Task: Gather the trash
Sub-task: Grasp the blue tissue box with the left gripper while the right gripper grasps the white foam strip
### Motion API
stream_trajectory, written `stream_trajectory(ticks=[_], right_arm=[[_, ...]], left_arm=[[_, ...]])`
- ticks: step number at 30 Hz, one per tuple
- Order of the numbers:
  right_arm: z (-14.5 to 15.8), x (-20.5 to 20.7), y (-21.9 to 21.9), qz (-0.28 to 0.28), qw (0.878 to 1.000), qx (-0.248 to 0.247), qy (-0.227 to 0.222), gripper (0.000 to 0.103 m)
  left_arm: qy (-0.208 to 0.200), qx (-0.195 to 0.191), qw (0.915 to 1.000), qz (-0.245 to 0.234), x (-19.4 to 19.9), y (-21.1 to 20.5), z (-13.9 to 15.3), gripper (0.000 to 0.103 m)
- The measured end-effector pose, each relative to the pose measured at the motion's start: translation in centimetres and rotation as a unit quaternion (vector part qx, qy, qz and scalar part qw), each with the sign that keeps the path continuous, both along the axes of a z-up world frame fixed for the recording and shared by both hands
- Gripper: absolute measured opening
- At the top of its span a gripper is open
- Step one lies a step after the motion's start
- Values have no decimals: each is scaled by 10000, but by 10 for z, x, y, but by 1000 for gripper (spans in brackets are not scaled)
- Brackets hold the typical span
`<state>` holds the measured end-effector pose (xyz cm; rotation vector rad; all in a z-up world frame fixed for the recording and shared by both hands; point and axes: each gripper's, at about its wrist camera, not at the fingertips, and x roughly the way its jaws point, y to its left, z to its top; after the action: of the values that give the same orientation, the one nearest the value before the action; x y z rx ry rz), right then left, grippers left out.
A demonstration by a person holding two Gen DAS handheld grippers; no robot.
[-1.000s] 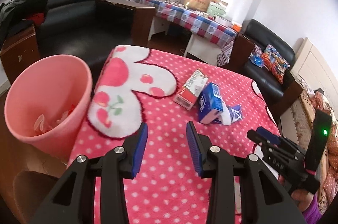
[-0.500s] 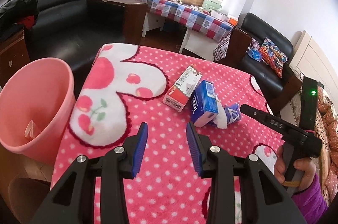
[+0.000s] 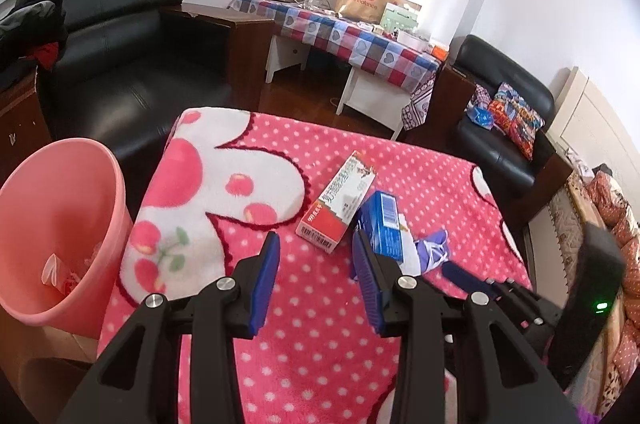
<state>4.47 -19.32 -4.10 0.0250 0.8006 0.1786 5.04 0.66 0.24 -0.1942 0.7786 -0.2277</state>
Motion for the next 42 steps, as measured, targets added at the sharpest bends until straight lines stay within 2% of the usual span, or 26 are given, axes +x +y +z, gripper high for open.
stream_trajectory(ticks=[7, 11, 13, 17, 25, 29, 33, 38, 42], right_arm=[[-3, 4, 15, -8, 9998, -186, 44, 39], [-7, 11, 19, -191, 9990, -371, 135, 38], [-9, 14, 18, -252, 9986, -423, 193, 23], [-10, 14, 10, -271, 9989, -300, 237, 21], [3, -9, -15, -477, 9988, 39, -69, 20], [7, -21, -28, -674, 9974, 55, -237, 20], [5, -25, -44, -838, 9961, 166, -200, 20], [1, -28, -55, -884, 9956, 272, -175, 20], [0, -28, -59, -906, 9952, 317, -179, 20]], left_arm=[[25, -62, 10000, -4, -2, 7, 0, 37], [55, -113, 9999, -16, -1, 11, -3, 37], [56, -131, 9999, -26, -1, 11, -3, 37], [118, -165, 9998, -54, 4, 8, -5, 37], [161, -41, 9990, -407, 11, -22, -8, 37], [236, 71, 9976, -643, 14, -46, -14, 37], [297, 286, 9958, -812, 18, -72, -23, 37], [261, 720, 9940, -777, 26, -93, -34, 37], [317, 889, 9929, -720, 33, -98, -42, 37]])
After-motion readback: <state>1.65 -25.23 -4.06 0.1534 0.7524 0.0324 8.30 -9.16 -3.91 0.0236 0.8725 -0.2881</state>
